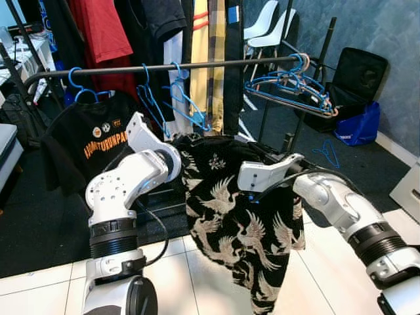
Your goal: Hang hanger
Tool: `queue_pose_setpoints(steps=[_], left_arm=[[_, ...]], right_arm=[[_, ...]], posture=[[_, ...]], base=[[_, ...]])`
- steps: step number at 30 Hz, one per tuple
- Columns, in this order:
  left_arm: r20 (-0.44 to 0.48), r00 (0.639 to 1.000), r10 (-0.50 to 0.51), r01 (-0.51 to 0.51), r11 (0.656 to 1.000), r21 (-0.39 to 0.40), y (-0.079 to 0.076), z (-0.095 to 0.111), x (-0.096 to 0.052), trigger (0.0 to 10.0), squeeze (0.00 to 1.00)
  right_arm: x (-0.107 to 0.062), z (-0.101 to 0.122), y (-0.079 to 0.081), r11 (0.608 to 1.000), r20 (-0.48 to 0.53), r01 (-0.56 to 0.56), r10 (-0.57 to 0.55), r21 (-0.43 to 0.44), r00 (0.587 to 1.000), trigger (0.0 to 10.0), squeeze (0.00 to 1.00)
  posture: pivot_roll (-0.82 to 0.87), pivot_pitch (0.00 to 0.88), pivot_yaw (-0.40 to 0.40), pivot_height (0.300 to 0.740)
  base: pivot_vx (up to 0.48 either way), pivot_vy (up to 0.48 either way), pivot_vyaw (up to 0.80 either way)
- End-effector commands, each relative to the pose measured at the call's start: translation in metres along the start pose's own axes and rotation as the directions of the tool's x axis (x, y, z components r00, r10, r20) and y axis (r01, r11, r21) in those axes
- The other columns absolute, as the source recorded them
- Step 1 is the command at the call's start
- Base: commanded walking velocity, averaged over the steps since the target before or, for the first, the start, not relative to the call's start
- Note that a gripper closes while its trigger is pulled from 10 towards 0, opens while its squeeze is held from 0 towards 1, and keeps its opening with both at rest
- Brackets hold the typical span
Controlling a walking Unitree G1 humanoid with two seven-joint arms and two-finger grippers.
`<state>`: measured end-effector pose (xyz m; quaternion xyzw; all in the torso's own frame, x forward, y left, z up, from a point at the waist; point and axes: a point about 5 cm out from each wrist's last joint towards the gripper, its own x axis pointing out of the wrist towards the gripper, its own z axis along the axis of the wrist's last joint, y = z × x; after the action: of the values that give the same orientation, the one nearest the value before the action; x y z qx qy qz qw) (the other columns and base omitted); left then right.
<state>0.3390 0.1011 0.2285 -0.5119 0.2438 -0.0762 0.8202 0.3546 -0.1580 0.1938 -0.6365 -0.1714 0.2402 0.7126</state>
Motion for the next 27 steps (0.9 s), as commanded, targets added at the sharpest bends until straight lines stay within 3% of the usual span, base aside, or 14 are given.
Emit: queue_pose_setpoints(steps=[1,17,18,20,21,27], left_arm=[[-0.065,0.997,-0.043,0.039,0.997,-0.062,-0.013,-0.020,0.007,10.0,0.00],[-0.050,0.998,-0.029,0.021,0.989,-0.143,-0.019,-0.015,0.006,10.0,0.00],[-0.049,0.998,-0.032,0.025,0.988,-0.155,-0.019,-0.015,0.005,5.0,0.00],[-0.049,0.998,-0.032,0.025,0.988,-0.155,-0.019,-0.015,0.005,5.0,0.00],[-0.048,0.998,-0.037,0.029,0.986,-0.166,-0.020,-0.014,0.005,0.0,0.00],[-0.057,0.997,-0.059,0.047,0.981,-0.189,-0.023,-0.014,0.003,0.0,0.00]], right_arm=[[0.003,0.009,-0.006,0.999,0.046,0.013,-0.011,-0.033,0.999,0.0,0.00],[0.006,0.018,0.004,0.998,0.113,-0.046,0.051,-0.045,0.992,0.0,0.00],[0.006,0.016,0.002,0.998,0.110,-0.043,0.048,-0.047,0.993,0.0,0.00],[0.006,0.016,0.002,0.998,0.110,-0.043,0.048,-0.047,0.993,0.0,0.00],[0.005,0.015,0.001,0.998,0.107,-0.039,0.044,-0.050,0.993,0.0,0.00],[0.005,0.012,-0.002,0.998,0.098,-0.029,0.034,-0.057,0.995,0.0,0.00]], posture=[[-0.07,0.000,0.012,0.740],[-0.07,0.000,0.010,0.740],[-0.07,0.000,0.010,0.740],[-0.07,0.000,0.010,0.740],[-0.07,0.000,0.011,0.740],[-0.07,0.000,0.012,0.740]], base=[[0.000,0.000,0.00],[0.000,0.000,0.00],[0.000,0.000,0.00],[0.000,0.000,0.00],[0.000,0.000,0.00],[0.000,0.000,0.00]])
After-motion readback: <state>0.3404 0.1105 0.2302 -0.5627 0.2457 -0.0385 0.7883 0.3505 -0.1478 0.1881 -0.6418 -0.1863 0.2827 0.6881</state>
